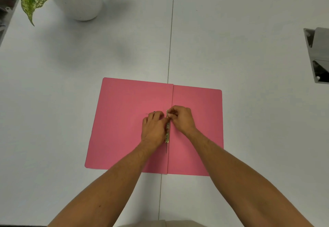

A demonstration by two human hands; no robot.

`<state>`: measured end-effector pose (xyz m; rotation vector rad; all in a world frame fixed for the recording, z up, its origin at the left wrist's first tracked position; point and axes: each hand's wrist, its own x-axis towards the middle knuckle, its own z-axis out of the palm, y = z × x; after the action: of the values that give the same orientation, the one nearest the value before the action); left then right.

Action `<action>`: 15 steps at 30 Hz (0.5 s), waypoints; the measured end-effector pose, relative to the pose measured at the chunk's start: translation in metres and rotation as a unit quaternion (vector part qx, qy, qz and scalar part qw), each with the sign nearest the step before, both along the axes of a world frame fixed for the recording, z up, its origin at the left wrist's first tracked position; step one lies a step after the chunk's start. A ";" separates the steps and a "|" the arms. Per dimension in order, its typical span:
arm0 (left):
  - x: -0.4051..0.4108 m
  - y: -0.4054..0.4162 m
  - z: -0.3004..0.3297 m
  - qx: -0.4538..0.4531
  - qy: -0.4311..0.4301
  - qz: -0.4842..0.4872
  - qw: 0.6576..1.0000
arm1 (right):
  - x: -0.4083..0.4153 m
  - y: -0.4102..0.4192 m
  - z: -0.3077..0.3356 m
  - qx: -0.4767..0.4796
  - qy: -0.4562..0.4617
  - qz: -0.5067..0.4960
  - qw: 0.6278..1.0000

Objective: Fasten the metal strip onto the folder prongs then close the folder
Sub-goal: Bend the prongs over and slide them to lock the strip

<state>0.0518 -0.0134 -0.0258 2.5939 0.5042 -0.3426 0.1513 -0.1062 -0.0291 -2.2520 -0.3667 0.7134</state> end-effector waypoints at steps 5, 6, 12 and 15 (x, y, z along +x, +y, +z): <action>0.001 -0.001 0.002 0.006 -0.002 -0.007 1.000 | 0.006 0.011 0.005 -0.102 -0.108 0.150 0.977; 0.001 -0.002 0.002 0.009 -0.001 -0.007 1.000 | 0.007 0.014 0.006 -0.118 -0.120 0.173 0.970; 0.003 -0.002 0.004 0.019 0.005 -0.021 1.000 | 0.018 0.025 0.006 -0.129 -0.115 0.177 0.969; 0.002 -0.002 0.004 0.022 0.008 -0.023 0.999 | 0.021 0.026 0.001 -0.105 -0.076 0.101 0.986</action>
<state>0.0537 -0.0151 -0.0216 2.6503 0.4634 -0.3719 0.1721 -0.0803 -0.0281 -2.5025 -0.6265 0.7128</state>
